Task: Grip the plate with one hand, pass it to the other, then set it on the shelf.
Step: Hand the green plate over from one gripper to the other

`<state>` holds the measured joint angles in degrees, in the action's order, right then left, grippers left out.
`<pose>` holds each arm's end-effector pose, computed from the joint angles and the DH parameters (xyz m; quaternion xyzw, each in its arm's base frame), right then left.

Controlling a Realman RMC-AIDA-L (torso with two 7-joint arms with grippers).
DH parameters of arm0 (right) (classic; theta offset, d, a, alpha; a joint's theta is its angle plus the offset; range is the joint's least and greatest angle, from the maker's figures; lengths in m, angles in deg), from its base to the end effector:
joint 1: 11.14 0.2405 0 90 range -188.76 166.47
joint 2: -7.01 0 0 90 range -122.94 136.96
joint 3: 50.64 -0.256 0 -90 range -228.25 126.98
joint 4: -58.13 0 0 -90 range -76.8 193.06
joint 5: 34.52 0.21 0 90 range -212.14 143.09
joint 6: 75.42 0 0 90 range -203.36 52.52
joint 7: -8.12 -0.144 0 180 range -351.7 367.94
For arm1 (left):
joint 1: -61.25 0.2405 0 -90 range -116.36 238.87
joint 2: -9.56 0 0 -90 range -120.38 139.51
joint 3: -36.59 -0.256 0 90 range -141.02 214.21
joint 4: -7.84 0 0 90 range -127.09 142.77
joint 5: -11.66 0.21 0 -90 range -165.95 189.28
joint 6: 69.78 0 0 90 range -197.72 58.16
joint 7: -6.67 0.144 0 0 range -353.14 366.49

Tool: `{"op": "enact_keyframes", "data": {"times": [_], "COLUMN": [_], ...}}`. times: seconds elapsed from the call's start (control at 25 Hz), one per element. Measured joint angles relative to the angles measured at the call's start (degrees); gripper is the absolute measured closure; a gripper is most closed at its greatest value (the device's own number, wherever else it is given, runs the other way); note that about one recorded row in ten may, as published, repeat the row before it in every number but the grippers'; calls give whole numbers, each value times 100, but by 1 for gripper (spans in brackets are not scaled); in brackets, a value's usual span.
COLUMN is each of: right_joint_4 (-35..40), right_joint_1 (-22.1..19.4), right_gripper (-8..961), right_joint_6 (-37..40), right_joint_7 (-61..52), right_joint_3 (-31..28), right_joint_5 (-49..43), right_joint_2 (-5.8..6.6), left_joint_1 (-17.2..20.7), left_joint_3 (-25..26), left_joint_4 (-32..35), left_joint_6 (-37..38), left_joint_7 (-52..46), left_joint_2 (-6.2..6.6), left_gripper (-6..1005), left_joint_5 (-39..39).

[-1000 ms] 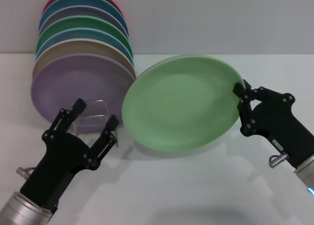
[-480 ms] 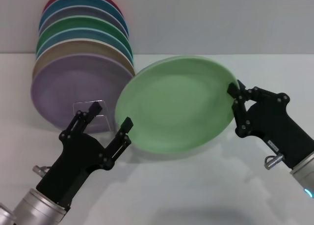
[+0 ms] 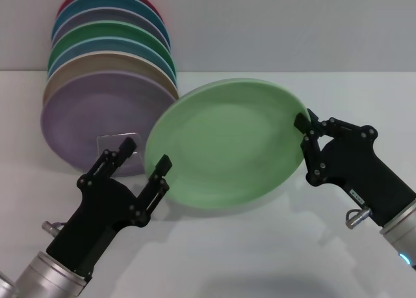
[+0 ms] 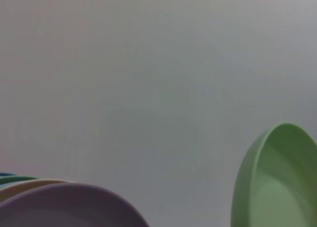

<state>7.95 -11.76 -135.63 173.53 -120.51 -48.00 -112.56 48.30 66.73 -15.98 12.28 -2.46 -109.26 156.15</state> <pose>0.2377 0.2635 -0.0406 -0.7961 0.0729 0.3750 0.4692 -0.2583 0.2355 -0.0761 -0.7767 -0.1506 -0.4410 0.4237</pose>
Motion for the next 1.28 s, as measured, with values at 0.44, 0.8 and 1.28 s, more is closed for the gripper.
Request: {"op": "enact_keyframes", "data": {"times": [0.44, 0.8, 1.28], "right_joint_4": [-11, 19, 20], "right_joint_1": [-1, 0, 0], "right_gripper": [932, 932, 931], "right_joint_6": [0, 1, 1], "right_joint_7": [0, 0, 0], "right_joint_3": [61, 64, 71], "right_joint_5": [0, 0, 0], "right_joint_2": [-2, -15, -13], "left_joint_1": [30, 39, 38], "left_joint_3": [1, 1, 0], "left_joint_4": [0, 0, 6], "left_joint_6": [32, 45, 38], "left_joint_7": [15, 18, 18], "left_joint_2": [9, 6, -9], "left_gripper": [537, 616, 747], "left_joint_5": [0, 0, 0]}}
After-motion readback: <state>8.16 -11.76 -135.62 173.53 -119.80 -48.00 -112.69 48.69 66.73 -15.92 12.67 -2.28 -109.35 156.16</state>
